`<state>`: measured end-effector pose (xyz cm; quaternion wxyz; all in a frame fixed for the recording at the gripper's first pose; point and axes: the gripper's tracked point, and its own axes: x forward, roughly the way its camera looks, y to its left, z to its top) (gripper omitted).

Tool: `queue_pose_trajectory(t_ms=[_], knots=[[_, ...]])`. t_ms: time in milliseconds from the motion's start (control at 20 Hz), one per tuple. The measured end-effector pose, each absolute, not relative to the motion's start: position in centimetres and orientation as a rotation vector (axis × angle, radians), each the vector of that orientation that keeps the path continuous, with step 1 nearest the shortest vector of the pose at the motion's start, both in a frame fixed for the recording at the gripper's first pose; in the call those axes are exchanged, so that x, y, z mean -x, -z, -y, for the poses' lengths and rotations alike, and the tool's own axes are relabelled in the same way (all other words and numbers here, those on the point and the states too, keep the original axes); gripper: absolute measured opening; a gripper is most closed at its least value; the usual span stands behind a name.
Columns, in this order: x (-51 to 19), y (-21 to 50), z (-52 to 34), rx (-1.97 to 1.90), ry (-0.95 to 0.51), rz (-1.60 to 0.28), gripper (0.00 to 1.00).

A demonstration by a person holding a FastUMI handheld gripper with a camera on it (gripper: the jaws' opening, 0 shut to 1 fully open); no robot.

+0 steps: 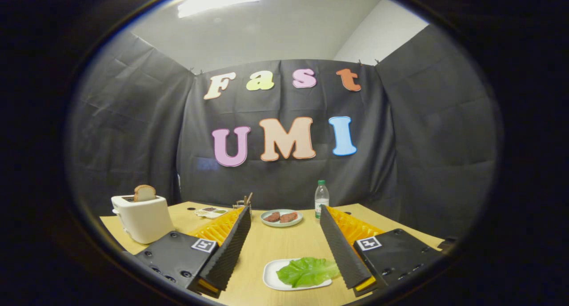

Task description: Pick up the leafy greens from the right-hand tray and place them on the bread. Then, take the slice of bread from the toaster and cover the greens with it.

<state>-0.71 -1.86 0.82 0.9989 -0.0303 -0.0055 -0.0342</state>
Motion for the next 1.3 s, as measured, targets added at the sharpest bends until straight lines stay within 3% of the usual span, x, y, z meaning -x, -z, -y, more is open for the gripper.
queue_pose_trajectory(t_ms=[350,1300], knots=[[0.8,1.6,3.3,0.063,0.063,-0.086,0.98],[0.2,12.7,11.0,-0.212,0.177,-0.642,0.98]])
